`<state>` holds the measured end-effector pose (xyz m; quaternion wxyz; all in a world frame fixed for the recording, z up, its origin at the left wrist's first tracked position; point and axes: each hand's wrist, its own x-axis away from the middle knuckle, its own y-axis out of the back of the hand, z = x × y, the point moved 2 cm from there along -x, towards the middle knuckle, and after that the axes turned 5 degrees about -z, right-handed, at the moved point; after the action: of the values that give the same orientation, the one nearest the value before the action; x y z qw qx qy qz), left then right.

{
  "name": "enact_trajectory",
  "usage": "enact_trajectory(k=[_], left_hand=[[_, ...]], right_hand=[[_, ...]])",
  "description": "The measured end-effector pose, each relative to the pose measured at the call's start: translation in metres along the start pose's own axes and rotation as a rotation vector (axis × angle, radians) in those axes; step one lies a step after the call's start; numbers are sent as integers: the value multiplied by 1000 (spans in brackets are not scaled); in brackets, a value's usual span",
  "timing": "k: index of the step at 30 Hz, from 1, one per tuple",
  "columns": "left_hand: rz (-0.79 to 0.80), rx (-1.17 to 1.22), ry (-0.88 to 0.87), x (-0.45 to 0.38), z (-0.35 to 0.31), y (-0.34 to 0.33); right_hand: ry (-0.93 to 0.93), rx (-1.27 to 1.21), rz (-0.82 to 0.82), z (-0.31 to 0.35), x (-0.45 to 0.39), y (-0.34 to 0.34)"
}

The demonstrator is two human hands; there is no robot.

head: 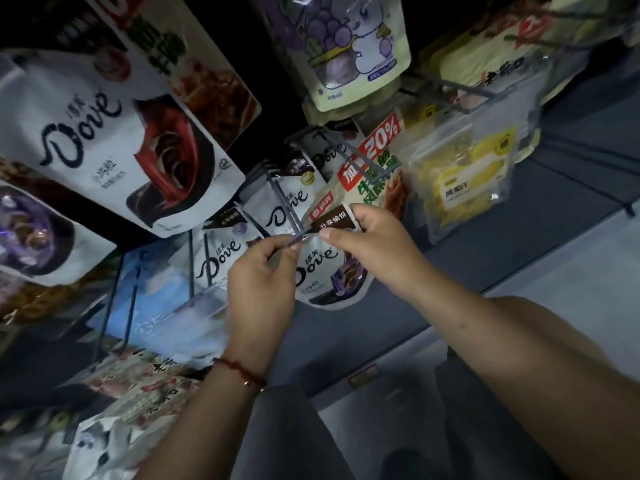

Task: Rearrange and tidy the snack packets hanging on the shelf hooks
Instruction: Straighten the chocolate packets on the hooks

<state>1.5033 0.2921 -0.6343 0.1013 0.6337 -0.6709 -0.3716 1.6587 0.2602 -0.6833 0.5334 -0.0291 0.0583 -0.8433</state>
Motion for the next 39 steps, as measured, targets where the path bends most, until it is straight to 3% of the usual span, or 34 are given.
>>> enact_trajectory(k=[15, 23, 27, 30, 35, 39], left_hand=[[29, 61, 120, -29, 26, -19], [-105, -11, 127, -41, 35, -34], [-88, 6, -7, -44, 31, -33], [-99, -106, -125, -44, 28, -28], [-65, -310, -185, -39, 39, -33], [-5, -550, -239, -4, 42, -37]], right_hand=[[-6, 103, -116, -17, -19, -11], [202, 660, -202, -18, -39, -12], [384, 1051, -202, -9, -46, 21], [427, 1277, -109, -3, -50, 33], [416, 1357, 153, -15, -44, 52], [372, 1216, 79, -11, -41, 73]])
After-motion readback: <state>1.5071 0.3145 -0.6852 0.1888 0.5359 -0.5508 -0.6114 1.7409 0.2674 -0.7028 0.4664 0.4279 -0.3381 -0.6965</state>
